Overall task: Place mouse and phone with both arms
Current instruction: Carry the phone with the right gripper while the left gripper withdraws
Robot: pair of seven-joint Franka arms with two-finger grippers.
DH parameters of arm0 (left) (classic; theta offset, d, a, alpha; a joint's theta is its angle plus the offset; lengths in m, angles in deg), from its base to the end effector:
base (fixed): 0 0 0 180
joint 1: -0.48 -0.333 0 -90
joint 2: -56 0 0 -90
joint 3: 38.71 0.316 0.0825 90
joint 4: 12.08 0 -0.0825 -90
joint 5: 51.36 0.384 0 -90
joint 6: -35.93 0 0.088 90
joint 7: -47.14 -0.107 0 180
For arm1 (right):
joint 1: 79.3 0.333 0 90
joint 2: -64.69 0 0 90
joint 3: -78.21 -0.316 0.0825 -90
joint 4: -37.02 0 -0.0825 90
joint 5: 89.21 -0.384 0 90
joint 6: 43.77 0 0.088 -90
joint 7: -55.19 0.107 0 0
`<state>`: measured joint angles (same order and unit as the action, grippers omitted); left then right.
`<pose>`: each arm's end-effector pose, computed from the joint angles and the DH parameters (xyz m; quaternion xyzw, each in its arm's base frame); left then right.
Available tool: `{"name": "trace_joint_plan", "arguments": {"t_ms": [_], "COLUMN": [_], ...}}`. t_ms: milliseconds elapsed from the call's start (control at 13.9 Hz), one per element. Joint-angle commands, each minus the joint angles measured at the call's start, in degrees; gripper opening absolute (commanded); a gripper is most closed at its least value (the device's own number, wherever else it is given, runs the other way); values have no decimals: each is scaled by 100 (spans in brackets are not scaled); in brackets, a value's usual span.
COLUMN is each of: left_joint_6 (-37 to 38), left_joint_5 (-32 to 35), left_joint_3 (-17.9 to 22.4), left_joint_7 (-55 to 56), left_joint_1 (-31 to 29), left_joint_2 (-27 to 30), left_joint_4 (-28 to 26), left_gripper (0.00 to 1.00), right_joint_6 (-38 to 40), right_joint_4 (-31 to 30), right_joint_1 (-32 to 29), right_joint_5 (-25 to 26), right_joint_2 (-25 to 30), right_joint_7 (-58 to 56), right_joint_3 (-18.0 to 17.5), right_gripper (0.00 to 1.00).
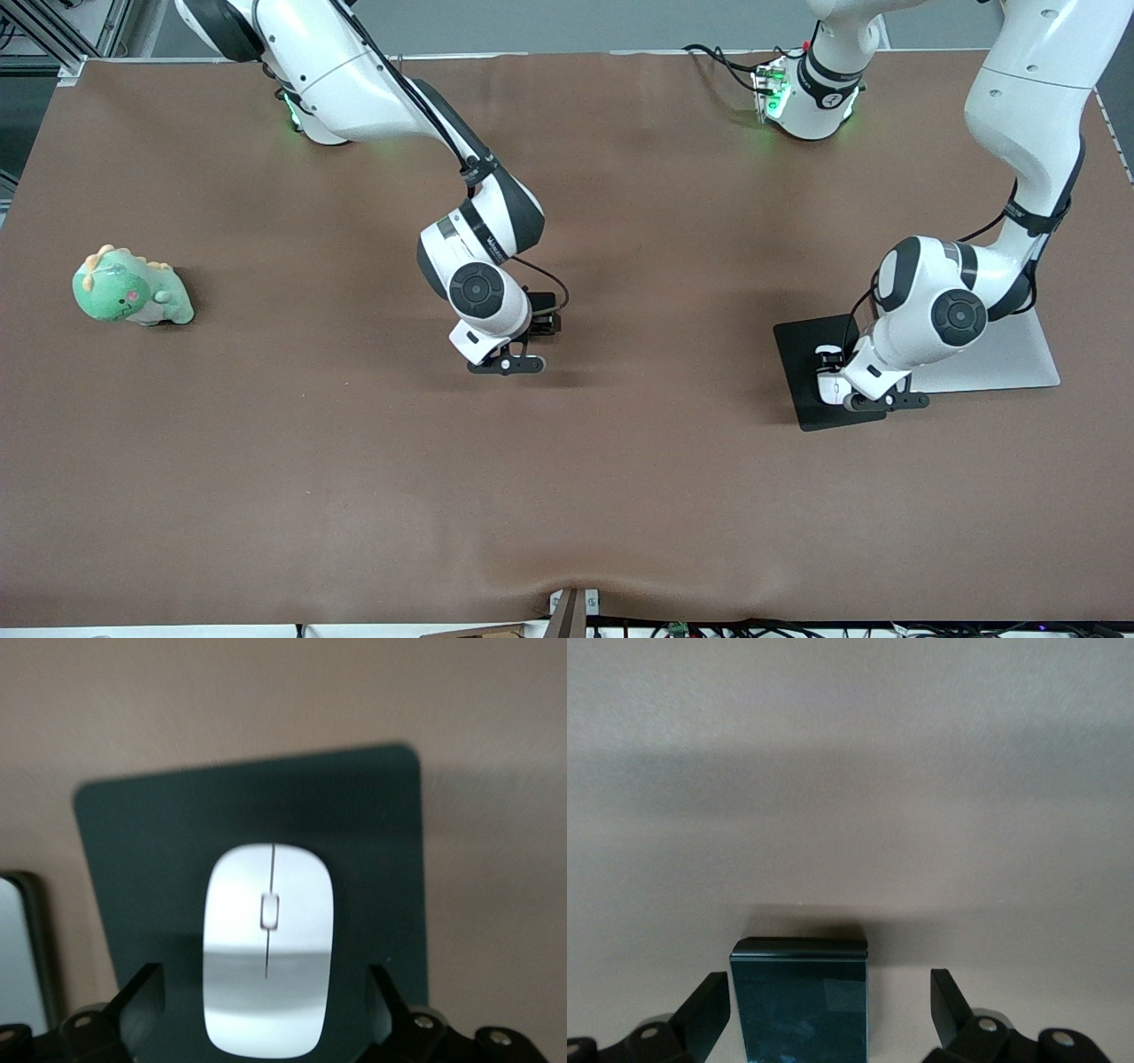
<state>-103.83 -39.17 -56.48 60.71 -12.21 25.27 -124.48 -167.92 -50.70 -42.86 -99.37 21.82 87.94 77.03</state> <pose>0.6116 -0.0484 0.2073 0.9998 0.0111 -0.0136 0.0091 0.5488 0.4291 0.2057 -0.9953 0.0138 0.0905 0.0310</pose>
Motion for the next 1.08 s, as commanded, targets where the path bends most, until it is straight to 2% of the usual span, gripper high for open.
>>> {"name": "trace_joint_plan", "arguments": {"t_ms": [0,216,433,577,794,938,1010], "left_joint_6": [403,1395,2729,3539,4323,4623,4685], "left_joint_5": [100,91,21,-267,-717,-831,-936], "left_joint_3": [-121,-252,-306,-341,-332,-324,-245], "left_joint_7": [-48,-39,-65,-92,-127,-162,-214], "left_joint_1": [-75,-58,-67,-67,-76,-75,-67], "left_joint_2": [628,1225,1911,2333,3088,3371,3494], "left_joint_4": [59,586,1218,1544,1589,1624,1624], "left_gripper": [100,100,100,100,100,100,100], "right_joint_6": [-172,-181,-216,-216,-303,-330,-330], "right_joint_4": [-35,-43,-166,-166,-263,-272,-263], "right_joint_1": [162,294,390,486,566,566,558], "right_joint_5": [-108,-108,-108,-100,-56,-47,-47], "right_joint_2": [-107,-142,-142,-142,-177,-169,-160], "right_joint_7": [327,504,591,723,794,838,838], "right_joint_3": [39,48,48,48,57,65,65], "right_gripper": [100,100,100,100,100,67,45]}}
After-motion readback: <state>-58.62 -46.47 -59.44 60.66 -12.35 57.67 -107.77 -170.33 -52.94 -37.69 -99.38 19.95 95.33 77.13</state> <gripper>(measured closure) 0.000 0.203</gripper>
